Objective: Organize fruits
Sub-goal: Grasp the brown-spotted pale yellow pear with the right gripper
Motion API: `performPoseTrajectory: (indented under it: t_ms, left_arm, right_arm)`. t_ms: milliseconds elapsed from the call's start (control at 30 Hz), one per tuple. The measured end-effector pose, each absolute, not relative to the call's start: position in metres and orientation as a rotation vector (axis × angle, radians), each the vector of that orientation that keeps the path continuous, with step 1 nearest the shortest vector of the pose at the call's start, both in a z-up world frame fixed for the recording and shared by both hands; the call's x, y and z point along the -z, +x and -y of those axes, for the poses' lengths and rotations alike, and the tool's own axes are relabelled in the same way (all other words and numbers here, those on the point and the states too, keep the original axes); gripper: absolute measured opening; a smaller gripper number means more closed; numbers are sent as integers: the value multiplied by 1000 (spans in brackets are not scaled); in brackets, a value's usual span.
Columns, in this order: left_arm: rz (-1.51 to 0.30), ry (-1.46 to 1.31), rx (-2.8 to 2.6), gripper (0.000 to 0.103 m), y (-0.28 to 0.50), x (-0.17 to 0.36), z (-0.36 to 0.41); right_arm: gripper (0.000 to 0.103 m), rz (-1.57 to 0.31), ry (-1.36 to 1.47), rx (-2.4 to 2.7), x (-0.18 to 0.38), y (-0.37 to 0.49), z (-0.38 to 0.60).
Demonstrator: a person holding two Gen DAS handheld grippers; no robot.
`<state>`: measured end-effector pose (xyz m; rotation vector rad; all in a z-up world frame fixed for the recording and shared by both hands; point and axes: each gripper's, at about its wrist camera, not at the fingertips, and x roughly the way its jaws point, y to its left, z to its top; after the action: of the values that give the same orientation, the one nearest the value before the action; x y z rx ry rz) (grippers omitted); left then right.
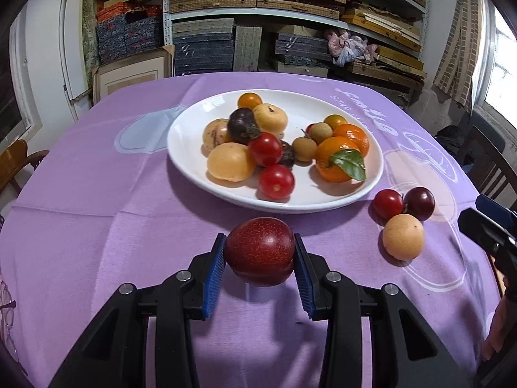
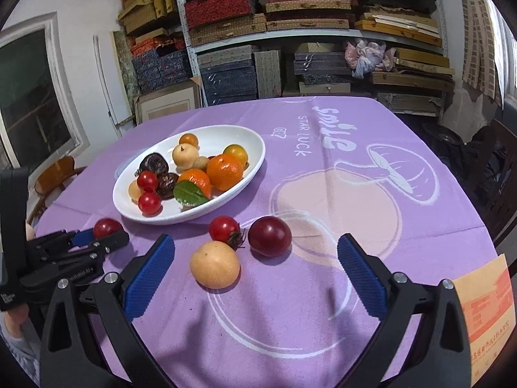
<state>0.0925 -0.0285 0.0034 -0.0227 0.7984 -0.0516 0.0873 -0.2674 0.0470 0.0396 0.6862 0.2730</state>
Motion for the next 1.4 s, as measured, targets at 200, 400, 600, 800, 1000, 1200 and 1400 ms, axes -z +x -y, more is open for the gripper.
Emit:
performPoseTrajectory:
  t_ms: [200, 400, 600, 800, 1000, 1200, 1400]
  left_arm:
    - [-801, -64, 10, 40, 87, 0, 5]
    - [-796, -61, 9, 41, 84, 0, 3]
    - [-802, -81, 19, 41, 84, 1, -1]
    - [-808, -92, 25, 41, 86, 2, -3]
    - [-812, -94, 27, 41, 86, 2, -3]
    - [-812, -95, 28, 41, 86, 2, -3]
    - [-812, -97, 38, 41, 87, 2, -3]
  right_arm:
    - [99, -712, -100, -277, -41, 83, 234]
    - [78, -779, -132, -260, -30, 94, 224]
    - [71, -835, -114, -254, -16, 104, 227]
    - [62, -861, -99, -270, -10, 107, 228]
    - [57, -876, -93, -289, -8, 109, 227]
    - [45, -884, -80, -334, -6, 111, 224]
    - [45, -853, -41, -347, -14, 107, 232]
